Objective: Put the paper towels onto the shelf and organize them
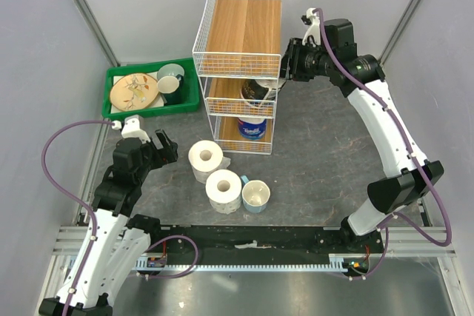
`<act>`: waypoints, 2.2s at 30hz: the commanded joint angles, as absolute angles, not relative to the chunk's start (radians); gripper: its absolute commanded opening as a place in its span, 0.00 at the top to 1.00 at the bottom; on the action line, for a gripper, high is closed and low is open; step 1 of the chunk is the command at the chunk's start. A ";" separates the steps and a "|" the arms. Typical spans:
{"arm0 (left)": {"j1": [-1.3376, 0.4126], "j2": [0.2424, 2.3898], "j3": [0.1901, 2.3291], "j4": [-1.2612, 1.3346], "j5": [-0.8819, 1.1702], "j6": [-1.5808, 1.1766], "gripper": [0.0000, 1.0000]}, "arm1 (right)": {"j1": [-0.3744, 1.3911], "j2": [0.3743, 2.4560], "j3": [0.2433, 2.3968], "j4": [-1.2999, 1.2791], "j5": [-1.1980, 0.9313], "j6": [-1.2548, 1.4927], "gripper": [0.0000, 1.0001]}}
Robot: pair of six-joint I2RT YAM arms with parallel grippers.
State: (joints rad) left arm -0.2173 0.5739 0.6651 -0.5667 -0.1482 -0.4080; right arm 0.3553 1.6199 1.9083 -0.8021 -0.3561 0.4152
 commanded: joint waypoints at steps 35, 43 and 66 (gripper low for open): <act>-0.212 0.577 0.683 -0.531 -0.153 -0.402 0.04 | 0.387 1.556 1.793 -0.548 -0.342 0.561 0.38; -0.212 0.577 0.684 -0.529 -0.153 -0.402 0.04 | 0.385 1.493 1.692 -0.437 -0.318 0.644 0.37; -0.212 0.578 0.683 -0.531 -0.152 -0.402 0.04 | 0.359 1.368 1.551 -0.347 -0.276 0.701 0.32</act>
